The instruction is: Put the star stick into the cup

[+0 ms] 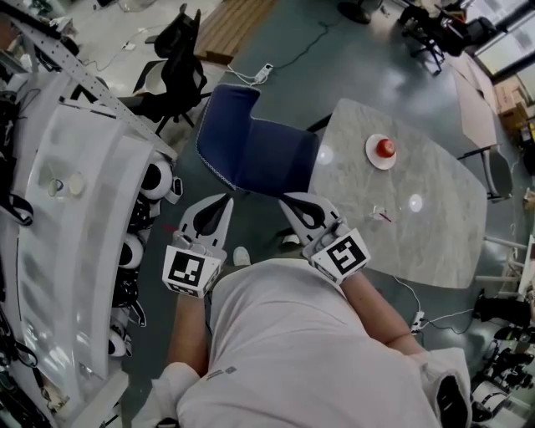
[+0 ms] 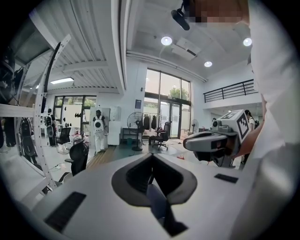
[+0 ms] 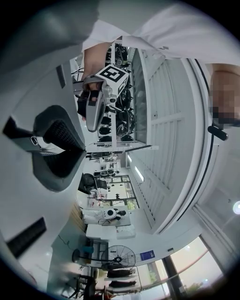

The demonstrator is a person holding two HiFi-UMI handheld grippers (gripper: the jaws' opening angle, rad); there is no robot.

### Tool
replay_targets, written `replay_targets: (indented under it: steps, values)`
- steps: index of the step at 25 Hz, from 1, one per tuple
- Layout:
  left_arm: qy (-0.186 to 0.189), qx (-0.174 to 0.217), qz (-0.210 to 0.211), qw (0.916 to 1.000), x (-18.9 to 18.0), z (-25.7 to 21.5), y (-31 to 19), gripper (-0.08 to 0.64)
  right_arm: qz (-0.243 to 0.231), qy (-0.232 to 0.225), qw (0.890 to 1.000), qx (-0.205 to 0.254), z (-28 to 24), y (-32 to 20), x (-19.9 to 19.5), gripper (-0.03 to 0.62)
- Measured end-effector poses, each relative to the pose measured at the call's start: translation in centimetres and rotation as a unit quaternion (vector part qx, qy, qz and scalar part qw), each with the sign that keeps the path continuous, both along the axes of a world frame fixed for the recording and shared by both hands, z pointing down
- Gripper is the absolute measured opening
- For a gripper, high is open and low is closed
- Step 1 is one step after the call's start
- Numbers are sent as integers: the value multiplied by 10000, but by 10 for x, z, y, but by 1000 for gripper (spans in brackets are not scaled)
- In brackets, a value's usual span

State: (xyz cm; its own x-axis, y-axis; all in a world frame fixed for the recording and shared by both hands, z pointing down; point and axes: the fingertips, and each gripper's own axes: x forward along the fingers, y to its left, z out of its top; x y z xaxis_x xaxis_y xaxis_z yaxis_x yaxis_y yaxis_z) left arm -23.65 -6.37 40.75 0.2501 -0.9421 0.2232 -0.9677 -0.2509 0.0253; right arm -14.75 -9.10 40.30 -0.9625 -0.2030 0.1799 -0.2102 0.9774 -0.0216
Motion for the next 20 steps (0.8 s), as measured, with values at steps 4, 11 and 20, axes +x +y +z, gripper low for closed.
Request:
replay_targets:
  steps: [4, 11, 20]
  values:
    - [8, -13, 20, 10000, 0, 1, 0, 2, 80, 13, 9999, -129, 6, -1, 2, 11]
    - [20, -86, 28, 10000, -1, 5, -3, 2, 195, -41, 9995, -252, 11, -6, 5, 11]
    - [79, -138, 170, 9997, 11, 9, -14, 2, 313, -74, 9988, -370, 15, -13, 15, 11]
